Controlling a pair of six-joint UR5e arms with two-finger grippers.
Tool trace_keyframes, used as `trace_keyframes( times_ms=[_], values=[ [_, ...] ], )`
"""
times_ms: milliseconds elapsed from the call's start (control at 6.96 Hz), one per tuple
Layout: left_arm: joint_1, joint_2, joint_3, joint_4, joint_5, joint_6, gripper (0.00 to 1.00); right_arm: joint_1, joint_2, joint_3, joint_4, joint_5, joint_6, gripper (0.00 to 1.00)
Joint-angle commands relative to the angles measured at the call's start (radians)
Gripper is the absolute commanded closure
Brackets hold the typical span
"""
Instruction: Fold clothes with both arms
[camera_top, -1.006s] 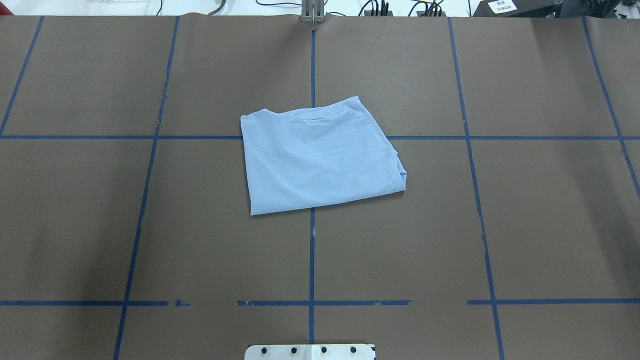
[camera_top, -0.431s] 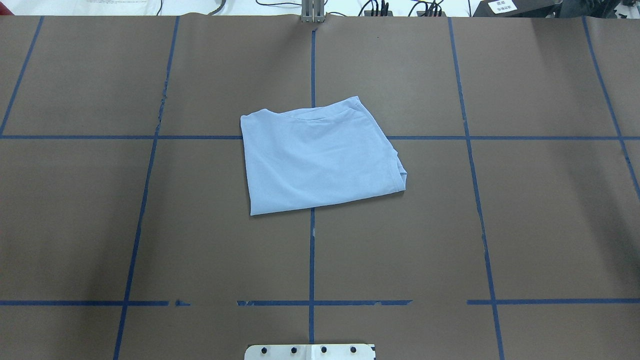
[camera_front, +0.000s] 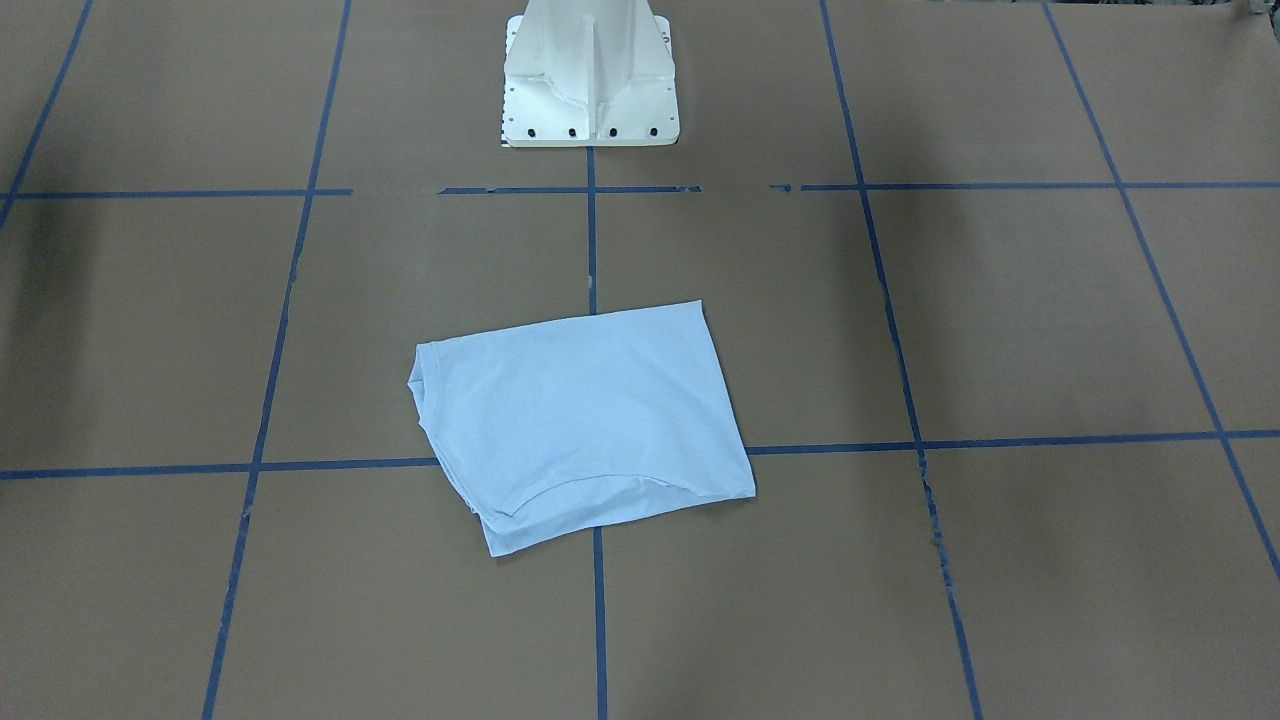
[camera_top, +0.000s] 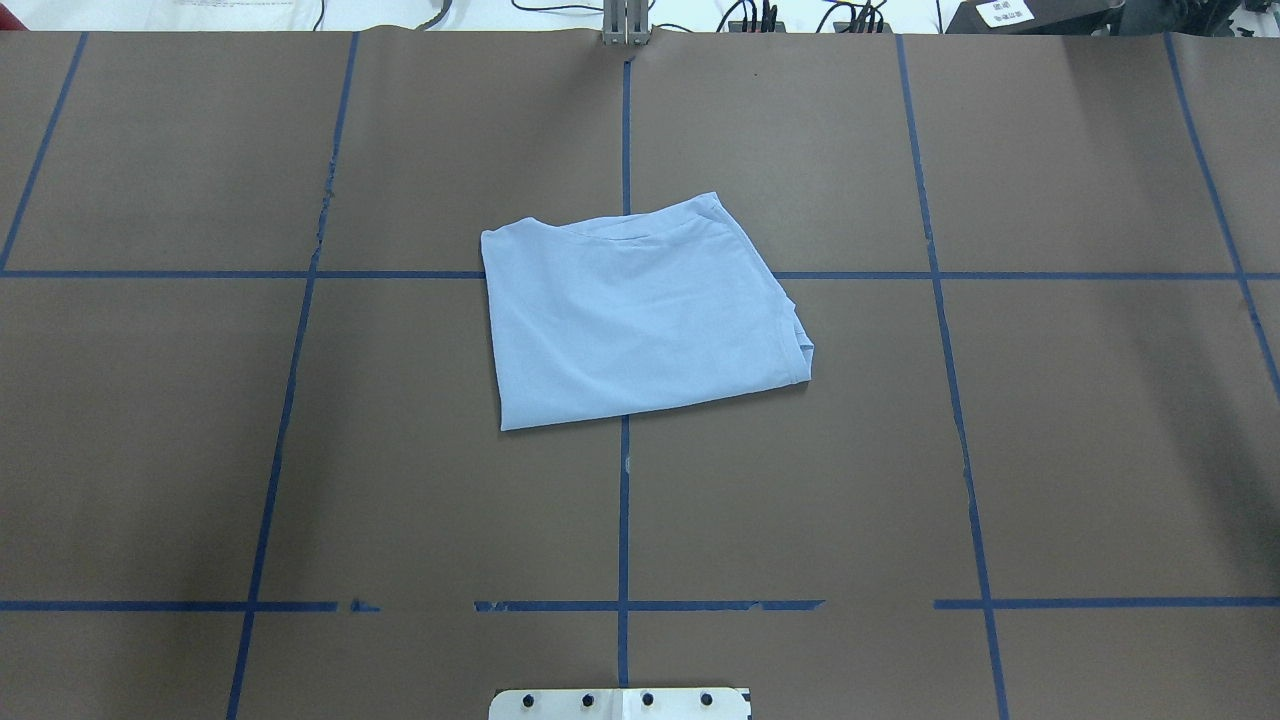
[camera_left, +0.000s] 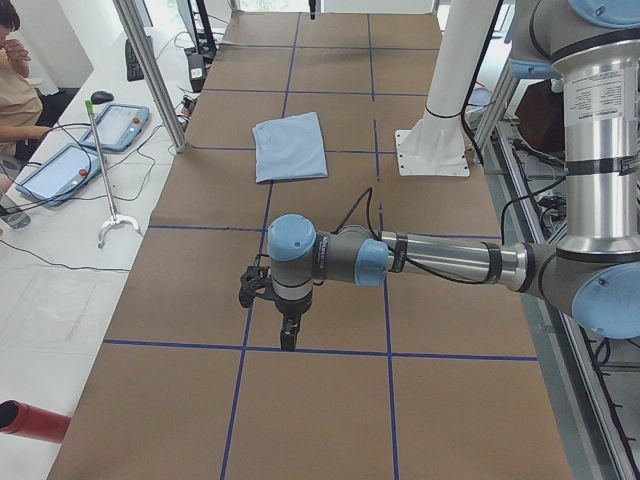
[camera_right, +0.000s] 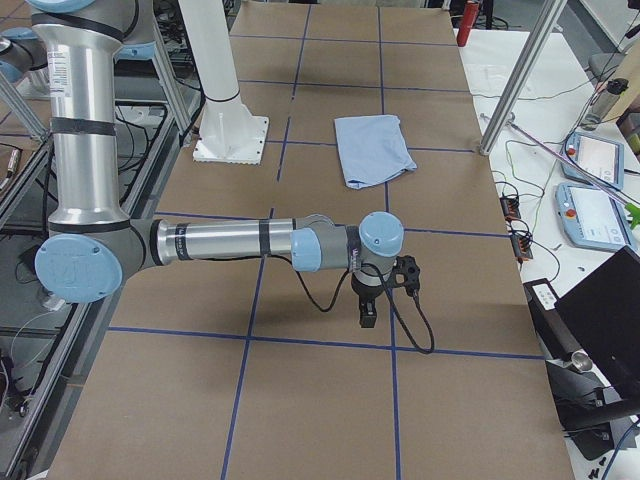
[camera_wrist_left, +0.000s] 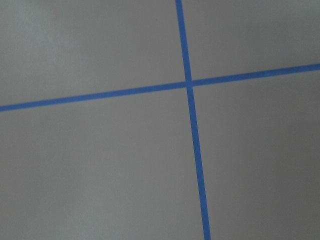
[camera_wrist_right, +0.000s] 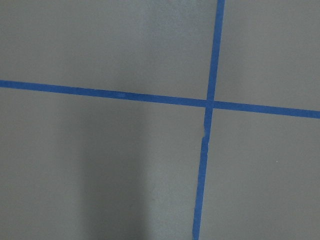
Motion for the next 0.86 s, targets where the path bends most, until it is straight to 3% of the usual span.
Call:
trace_keyframes(
  times_ms=[0,719],
  values=[
    [0.002,-0.003,0.023,0.005,0.006,0.000,0.00,0.000,-0.003,0.018,0.002,0.003,0.000,0.00],
    [0.019,-0.004,0.029,0.009,0.008,-0.001,0.00,0.000,-0.023,0.021,0.002,-0.002,-0.012,0.00]
  ],
)
